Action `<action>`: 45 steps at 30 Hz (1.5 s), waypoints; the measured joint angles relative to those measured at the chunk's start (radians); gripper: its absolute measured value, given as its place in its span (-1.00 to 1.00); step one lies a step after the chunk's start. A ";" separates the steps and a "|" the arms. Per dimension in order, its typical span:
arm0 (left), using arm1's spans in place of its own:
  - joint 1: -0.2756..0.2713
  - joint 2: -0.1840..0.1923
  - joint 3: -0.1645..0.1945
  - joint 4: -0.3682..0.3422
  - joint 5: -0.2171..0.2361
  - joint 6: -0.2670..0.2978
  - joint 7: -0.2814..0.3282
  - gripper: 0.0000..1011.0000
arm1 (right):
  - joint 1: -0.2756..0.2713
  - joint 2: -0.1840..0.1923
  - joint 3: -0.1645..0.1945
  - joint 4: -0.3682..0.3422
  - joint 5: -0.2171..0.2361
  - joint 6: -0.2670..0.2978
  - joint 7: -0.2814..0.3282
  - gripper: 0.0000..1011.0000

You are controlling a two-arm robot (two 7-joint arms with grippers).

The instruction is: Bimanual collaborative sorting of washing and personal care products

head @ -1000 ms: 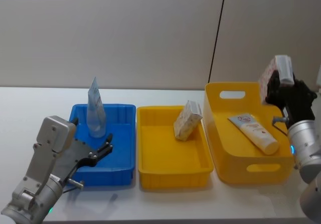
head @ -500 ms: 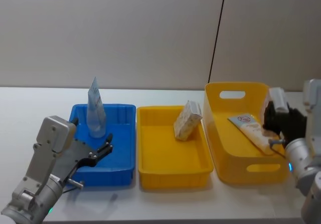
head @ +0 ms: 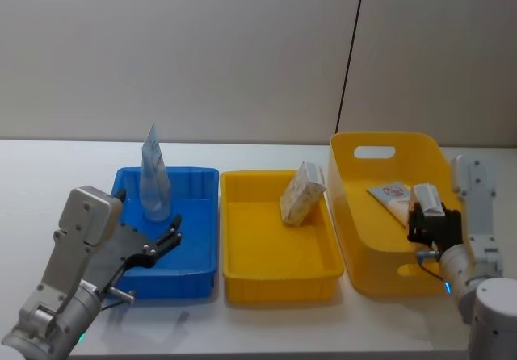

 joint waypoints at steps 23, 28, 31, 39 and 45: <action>0.000 0.000 0.000 0.000 0.000 0.000 0.000 0.98 | 0.023 -0.003 -0.014 0.068 -0.024 0.032 -0.004 0.98; 0.000 0.000 0.000 0.000 0.000 0.000 0.000 0.98 | 0.019 -0.004 -0.010 0.057 -0.023 0.012 0.002 0.98; 0.000 0.000 0.000 0.000 0.000 0.000 0.000 0.98 | 0.016 -0.005 -0.006 0.046 -0.019 -0.005 0.009 0.98; 0.000 0.000 0.000 0.000 0.000 0.000 0.000 0.98 | 0.005 -0.009 0.009 0.003 0.002 -0.063 0.036 0.98; 0.000 0.000 0.000 0.000 0.000 0.000 0.000 0.98 | -0.004 -0.013 0.027 -0.042 0.030 -0.119 0.072 0.98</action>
